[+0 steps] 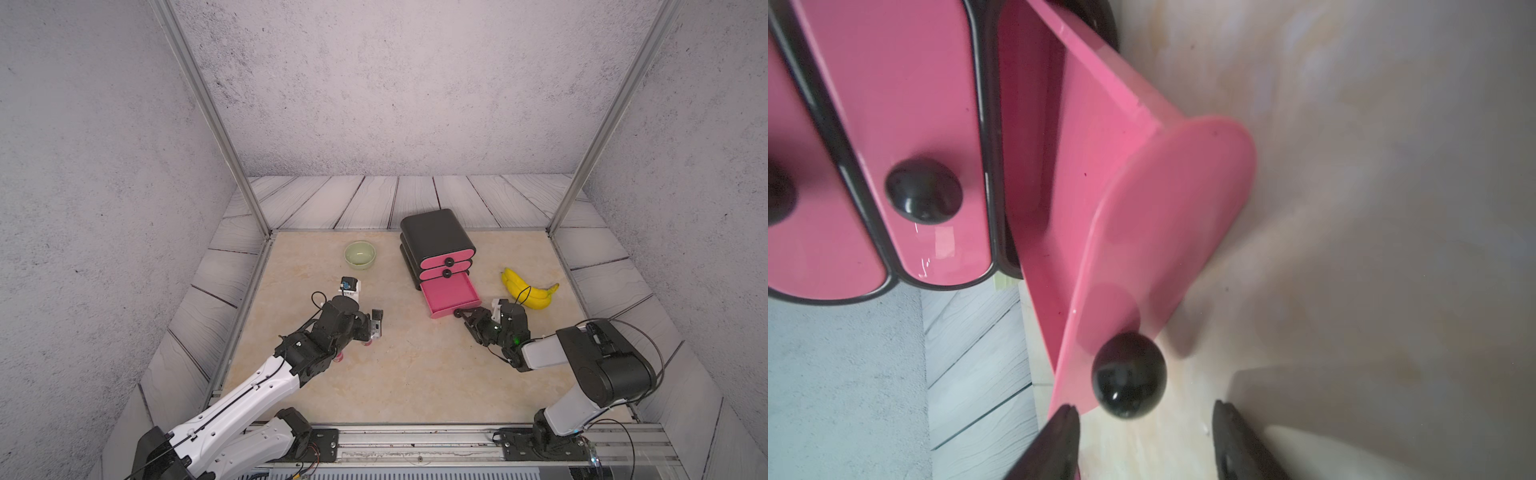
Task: Put the paint cans in the drawer according to color
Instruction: Open the drawer in the storage box, then pick up the paint can at the center of the board.
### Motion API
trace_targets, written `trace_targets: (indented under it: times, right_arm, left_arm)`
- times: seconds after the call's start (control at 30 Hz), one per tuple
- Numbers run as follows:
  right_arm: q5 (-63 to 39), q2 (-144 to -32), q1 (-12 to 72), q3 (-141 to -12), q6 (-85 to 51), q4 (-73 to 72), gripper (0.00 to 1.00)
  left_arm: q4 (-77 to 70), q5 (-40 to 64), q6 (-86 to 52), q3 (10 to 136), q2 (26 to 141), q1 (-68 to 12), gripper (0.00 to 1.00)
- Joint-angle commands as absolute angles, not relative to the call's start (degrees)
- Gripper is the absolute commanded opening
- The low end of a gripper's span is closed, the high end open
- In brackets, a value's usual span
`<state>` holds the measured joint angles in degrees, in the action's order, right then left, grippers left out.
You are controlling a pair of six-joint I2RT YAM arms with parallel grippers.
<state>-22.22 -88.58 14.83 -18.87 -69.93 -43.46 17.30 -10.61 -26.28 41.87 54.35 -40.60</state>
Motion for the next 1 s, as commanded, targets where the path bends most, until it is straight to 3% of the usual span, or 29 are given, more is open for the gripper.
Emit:
trace_targets:
  times: [0.0,0.27,0.47,0.6,0.77,0.9,0.97]
  right_arm:
    - [-20.9,-76.0,15.0,-18.5,-63.7,-29.8,0.61]
    - [-11.7,-34.2,15.0,-20.6,-46.5,15.9,0.63]
    - [-1.4,-9.6,14.9,-18.5,-40.4,24.0,0.76]
    - [-0.6,-8.6,14.9,-16.3,-41.2,22.0,0.77]
    - [-4.2,-19.3,14.9,-16.6,-40.3,16.9,0.77]
    - [-8.6,-26.7,14.9,-19.0,-38.8,14.6,0.78]
    - [-9.9,-28.3,14.9,-19.4,-38.6,14.5,0.78]
  left_arm:
    - [15.6,-9.2,-28.0,43.0,55.4,-40.3,0.99]
    - [10.9,-5.8,-35.3,40.9,58.1,-40.3,0.99]
    - [11.0,-0.5,-42.9,38.8,58.5,-40.3,1.00]
    - [15.3,-0.8,-46.3,38.6,57.5,-40.2,1.00]
    - [20.4,-2.9,-49.6,39.2,58.0,-40.2,0.99]
    - [28.6,-8.0,-52.4,41.9,61.0,-40.2,0.95]
    - [31.7,-9.5,-53.3,43.3,63.0,-40.2,0.88]
